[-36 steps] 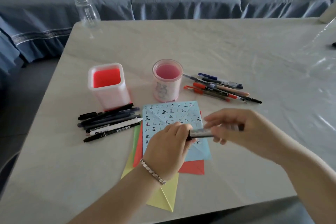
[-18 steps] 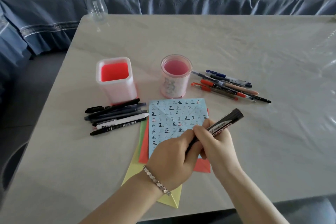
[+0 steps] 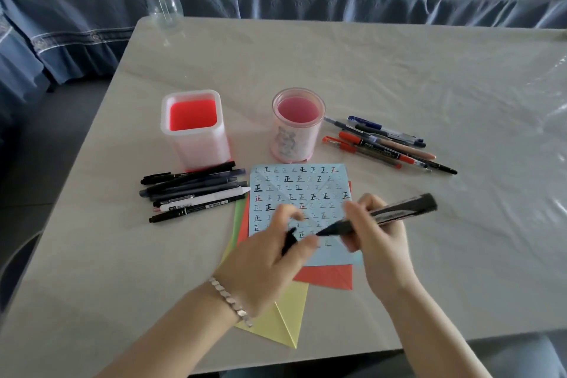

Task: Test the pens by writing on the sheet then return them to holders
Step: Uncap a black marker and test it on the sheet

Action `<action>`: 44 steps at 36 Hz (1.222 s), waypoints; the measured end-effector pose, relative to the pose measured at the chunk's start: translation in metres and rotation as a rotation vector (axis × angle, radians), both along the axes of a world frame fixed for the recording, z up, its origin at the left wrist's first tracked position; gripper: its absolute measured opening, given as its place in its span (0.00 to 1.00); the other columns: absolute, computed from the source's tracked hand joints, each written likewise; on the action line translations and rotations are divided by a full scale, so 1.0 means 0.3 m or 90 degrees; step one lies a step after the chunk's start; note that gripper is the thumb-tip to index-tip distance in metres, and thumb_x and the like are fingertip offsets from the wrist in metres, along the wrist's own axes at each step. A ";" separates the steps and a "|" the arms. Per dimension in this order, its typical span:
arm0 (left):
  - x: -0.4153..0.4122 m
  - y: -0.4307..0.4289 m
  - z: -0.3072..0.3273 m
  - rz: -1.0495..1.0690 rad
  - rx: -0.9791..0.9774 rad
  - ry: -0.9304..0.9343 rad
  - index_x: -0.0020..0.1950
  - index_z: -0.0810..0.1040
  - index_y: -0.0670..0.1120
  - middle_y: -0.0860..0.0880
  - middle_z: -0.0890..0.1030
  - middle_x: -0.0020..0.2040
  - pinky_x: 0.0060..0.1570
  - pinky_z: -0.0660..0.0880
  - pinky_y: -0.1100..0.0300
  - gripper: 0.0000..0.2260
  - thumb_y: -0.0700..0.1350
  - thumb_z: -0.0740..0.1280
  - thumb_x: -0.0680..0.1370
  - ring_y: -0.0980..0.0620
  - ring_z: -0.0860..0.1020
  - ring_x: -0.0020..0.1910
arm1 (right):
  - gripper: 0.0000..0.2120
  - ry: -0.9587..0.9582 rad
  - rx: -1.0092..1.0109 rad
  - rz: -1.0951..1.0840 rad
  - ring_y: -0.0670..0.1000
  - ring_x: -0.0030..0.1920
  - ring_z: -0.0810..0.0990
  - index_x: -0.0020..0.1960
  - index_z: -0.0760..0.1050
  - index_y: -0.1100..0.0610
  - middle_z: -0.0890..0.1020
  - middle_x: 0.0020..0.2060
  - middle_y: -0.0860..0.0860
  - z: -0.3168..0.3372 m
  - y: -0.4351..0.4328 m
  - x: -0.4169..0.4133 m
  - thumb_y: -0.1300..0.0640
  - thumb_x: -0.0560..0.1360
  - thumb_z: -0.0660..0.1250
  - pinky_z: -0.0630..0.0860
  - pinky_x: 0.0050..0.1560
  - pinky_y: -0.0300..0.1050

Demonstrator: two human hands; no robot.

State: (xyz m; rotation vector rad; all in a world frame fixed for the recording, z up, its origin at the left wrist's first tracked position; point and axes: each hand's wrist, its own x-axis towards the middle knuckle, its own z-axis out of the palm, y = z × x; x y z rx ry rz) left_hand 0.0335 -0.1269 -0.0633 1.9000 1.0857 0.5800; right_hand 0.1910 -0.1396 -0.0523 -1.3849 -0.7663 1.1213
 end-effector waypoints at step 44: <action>0.082 -0.041 -0.263 -0.159 0.358 0.343 0.66 0.70 0.58 0.40 0.65 0.71 0.65 0.53 0.44 0.21 0.59 0.55 0.74 0.42 0.58 0.71 | 0.13 -0.288 0.081 -0.183 0.41 0.24 0.66 0.28 0.61 0.56 0.70 0.21 0.43 -0.243 -0.030 0.064 0.60 0.67 0.62 0.63 0.27 0.31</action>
